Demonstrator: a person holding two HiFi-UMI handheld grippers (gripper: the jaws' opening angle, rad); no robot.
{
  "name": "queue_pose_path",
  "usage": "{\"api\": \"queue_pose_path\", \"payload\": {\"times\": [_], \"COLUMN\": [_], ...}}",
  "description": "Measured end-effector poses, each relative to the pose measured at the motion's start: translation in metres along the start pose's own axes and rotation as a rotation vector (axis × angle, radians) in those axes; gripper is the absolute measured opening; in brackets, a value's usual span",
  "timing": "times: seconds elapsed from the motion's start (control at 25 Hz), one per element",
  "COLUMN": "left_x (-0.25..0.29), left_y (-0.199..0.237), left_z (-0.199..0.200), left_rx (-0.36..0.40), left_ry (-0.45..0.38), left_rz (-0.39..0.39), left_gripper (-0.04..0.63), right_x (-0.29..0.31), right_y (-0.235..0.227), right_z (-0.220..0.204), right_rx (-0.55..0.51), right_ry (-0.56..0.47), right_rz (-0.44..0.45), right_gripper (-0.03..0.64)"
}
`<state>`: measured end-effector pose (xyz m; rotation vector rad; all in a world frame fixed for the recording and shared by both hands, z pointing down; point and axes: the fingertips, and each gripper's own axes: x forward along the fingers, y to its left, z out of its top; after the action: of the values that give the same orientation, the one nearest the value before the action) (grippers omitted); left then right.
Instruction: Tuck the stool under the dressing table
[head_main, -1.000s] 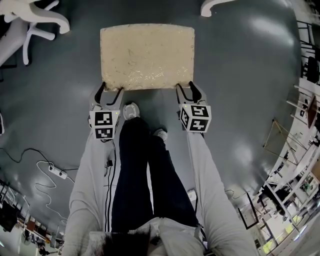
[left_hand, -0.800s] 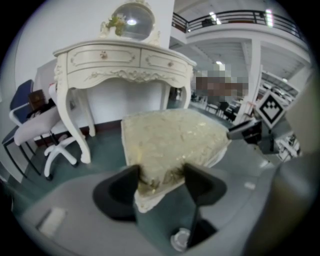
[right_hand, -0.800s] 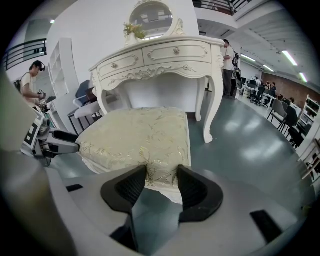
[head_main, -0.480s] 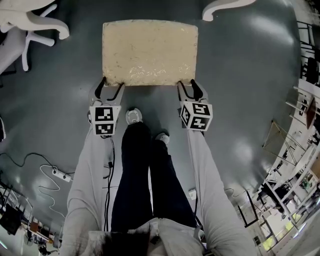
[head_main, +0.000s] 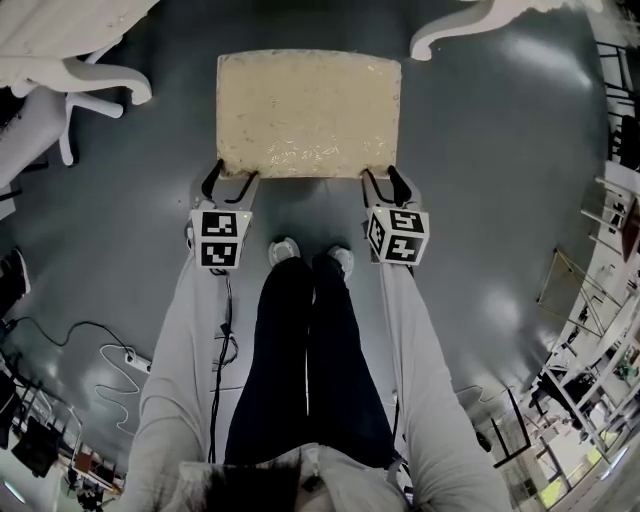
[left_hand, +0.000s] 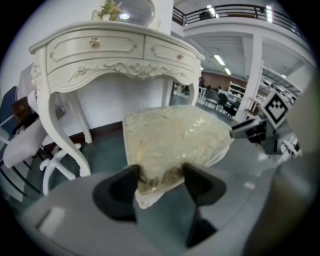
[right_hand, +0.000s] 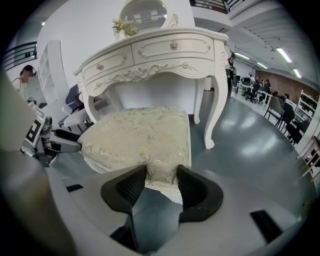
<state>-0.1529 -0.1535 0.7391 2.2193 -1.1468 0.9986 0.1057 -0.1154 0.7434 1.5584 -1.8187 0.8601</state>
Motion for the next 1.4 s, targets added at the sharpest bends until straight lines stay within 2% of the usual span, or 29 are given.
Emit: {"api": "queue_pose_path", "payload": {"times": [0.48, 0.76, 1.4], "left_x": [0.027, 0.05, 0.082], "left_y": [0.019, 0.029, 0.041], "left_z": [0.031, 0.059, 0.098], "left_rx": [0.013, -0.026, -0.092], "left_ry": [0.042, 0.045, 0.062], "left_rz": [0.008, 0.036, 0.074], "left_gripper": [0.301, 0.301, 0.301], "right_x": [0.024, 0.051, 0.093], "right_y": [-0.009, -0.029, -0.055], "right_z": [0.029, 0.067, 0.125], "right_rx": [0.012, -0.029, -0.103], "right_ry": [-0.002, 0.014, 0.04], "right_rz": [0.014, 0.047, 0.1], "right_gripper": [0.189, 0.19, 0.19]}}
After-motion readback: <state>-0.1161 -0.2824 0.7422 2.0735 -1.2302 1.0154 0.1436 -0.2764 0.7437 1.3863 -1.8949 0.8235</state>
